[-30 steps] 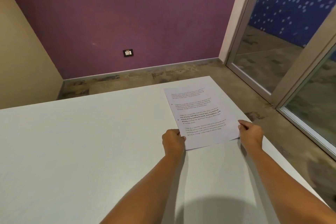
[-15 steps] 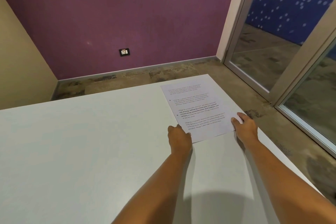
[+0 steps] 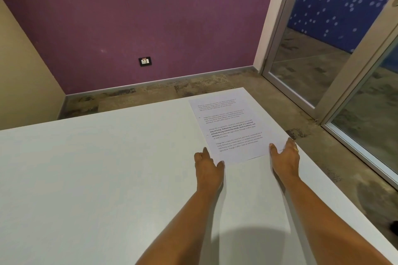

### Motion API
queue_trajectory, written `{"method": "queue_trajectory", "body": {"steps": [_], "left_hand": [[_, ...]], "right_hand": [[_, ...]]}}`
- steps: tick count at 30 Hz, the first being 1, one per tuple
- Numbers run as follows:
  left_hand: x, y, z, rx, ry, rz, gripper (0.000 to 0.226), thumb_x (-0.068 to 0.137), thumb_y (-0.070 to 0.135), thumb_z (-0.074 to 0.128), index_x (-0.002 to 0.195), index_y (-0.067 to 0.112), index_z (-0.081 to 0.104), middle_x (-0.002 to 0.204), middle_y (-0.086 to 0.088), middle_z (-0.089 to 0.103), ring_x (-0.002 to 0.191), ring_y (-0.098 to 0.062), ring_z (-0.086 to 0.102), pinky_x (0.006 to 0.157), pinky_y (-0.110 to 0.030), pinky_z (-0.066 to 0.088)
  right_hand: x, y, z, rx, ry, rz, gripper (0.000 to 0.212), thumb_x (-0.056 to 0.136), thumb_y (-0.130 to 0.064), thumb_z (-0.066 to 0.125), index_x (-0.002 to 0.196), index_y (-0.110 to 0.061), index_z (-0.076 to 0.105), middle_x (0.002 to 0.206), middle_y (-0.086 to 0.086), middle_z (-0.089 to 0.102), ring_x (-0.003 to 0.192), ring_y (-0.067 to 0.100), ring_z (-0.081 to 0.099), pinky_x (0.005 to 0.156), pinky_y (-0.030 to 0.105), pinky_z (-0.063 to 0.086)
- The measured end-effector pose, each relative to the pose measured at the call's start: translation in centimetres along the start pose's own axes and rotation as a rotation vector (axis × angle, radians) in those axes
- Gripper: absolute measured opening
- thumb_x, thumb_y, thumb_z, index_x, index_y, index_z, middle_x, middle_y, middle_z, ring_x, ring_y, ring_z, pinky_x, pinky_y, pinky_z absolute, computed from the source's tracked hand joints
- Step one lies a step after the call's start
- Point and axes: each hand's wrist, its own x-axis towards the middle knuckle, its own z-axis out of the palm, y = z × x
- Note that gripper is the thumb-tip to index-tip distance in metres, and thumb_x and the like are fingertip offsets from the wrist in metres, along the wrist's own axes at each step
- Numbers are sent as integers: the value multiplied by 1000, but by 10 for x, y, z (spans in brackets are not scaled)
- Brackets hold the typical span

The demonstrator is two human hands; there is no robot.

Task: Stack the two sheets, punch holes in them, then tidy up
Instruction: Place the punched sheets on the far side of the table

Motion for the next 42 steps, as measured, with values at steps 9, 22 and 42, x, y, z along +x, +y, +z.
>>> {"method": "queue_trajectory", "body": {"steps": [9,22,42], "left_hand": [[-65,-24,-15,129,-48,66,55,92,18,50,142,6,31,156,-10,13,145,-21,12,115,-27,16],[-189,-84,-105,602,-177,1,58,93,35,45,143,14,27,157,-9,11,146,-25,7,117,-40,16],[-357,-198,-284,511,-73,-311,56,90,37,50,138,12,35,156,-8,14,145,-21,9,113,-47,22]], "right_hand": [[-61,17,-18,-120,-109,-33,65,95,-25,47,144,4,16,154,19,17,144,29,14,118,35,11],[-226,11,-36,-652,-544,-300,62,99,-40,29,148,-9,7,159,7,1,146,20,2,117,42,10],[-467,-80,17,-710,-944,-608,63,95,-42,38,147,-13,17,159,5,2,146,21,3,115,44,22]]}}
